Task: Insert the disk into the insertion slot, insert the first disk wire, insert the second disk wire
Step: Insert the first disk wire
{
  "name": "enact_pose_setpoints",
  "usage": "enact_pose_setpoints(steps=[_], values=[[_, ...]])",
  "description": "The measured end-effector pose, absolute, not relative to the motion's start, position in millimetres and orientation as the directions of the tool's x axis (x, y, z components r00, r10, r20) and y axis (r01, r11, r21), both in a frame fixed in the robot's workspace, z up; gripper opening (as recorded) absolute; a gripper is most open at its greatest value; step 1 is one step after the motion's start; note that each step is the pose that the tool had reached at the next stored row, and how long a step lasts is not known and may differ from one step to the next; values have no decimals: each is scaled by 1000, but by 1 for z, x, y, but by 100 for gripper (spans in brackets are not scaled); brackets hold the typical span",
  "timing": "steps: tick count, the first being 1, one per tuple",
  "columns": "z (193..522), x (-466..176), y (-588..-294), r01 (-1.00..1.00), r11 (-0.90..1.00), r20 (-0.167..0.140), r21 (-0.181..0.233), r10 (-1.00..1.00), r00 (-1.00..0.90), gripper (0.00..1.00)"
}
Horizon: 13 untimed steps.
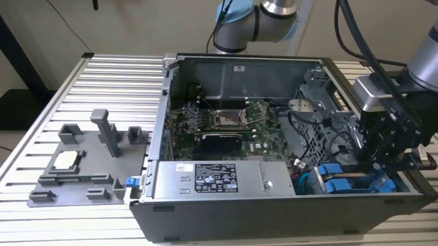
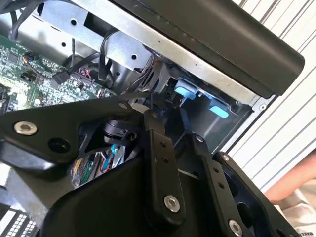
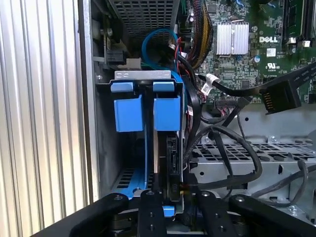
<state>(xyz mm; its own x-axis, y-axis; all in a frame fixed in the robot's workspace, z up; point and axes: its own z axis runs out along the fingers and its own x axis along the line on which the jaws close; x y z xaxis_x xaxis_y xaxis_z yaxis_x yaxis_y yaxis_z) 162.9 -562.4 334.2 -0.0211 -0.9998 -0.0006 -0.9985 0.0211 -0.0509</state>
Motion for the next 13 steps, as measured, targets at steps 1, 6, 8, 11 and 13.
enact_pose_setpoints(steps=[1, 6, 8, 11, 13], values=[[334, 163, -562, -998, 22, -1, -51, -1000, -21, 33], [349, 163, -562, -998, 22, -1, -51, -1000, -22, 33], [358, 163, -562, -998, 23, -1, -51, -1000, -23, 33], [371, 163, -562, -998, 23, -1, -51, -1000, -23, 33], [380, 163, -562, -998, 23, -1, -51, -1000, -23, 33]])
